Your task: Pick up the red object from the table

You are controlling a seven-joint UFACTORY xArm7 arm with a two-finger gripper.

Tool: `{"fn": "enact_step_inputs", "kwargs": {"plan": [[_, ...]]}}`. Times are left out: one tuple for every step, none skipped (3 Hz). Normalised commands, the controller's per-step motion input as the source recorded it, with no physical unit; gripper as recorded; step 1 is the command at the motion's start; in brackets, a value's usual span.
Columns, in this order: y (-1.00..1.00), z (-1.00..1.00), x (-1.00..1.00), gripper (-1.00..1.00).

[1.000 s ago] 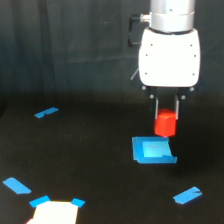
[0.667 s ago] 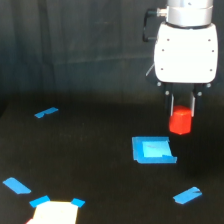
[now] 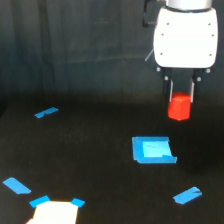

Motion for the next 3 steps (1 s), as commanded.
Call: {"fn": "enact_step_inputs", "kwargs": {"plan": [[-0.05,1.0,0.7,-0.94],[-0.15,1.0,1.0,-1.0],[0.15,0.72,0.89,-1.0]]}}
